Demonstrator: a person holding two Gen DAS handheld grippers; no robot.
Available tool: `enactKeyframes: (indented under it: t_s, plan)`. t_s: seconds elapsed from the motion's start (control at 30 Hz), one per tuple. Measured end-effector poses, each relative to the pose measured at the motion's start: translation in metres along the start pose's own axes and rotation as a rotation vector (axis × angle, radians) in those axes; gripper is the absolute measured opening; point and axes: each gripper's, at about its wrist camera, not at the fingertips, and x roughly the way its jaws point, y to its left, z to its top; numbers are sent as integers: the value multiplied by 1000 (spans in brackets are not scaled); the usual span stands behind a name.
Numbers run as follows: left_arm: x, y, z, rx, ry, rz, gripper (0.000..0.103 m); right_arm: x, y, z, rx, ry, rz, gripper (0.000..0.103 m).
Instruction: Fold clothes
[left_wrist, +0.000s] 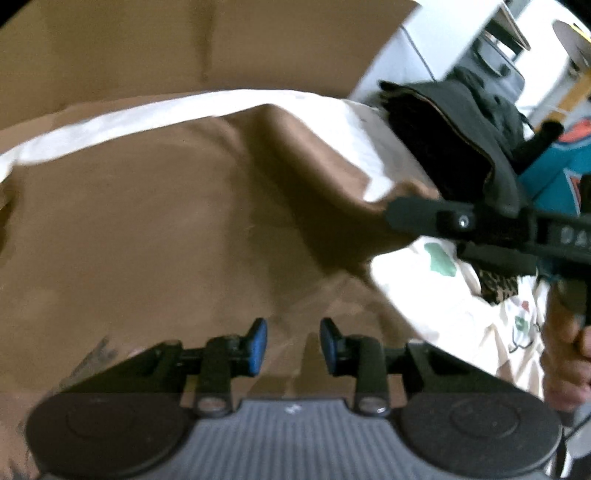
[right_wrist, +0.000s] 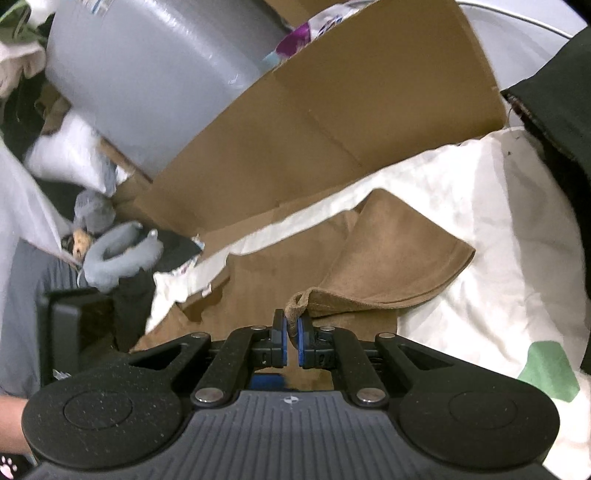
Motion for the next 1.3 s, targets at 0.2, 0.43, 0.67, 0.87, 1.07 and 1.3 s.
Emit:
enactKeyframes:
  t_s: [0.2, 0.43, 0.67, 0.87, 1.07, 1.3]
  plan:
    - [-21, 16, -6, -61, -56, 74, 33, 10, 10, -14, -57, 45, -8, 6]
    - [-20, 16, -3, -127, -120, 45, 36, 26, 27, -34, -177, 147, -40, 21]
    - [-11, 15, -4, -153, -121, 24, 37, 3, 20, -31, -194, 100, -62, 30]
    - [-6, 3, -1, -144, -138, -26, 58, 1, -11, -18, -159, 52, -235, 27]
    - [12, -21, 0, -78, -113, -45, 59, 14, -20, -18, -197, 73, -273, 16]
    - [37, -36, -2, 10, -53, 17, 9, 30, -14, -27, -278, 109, -295, 8]
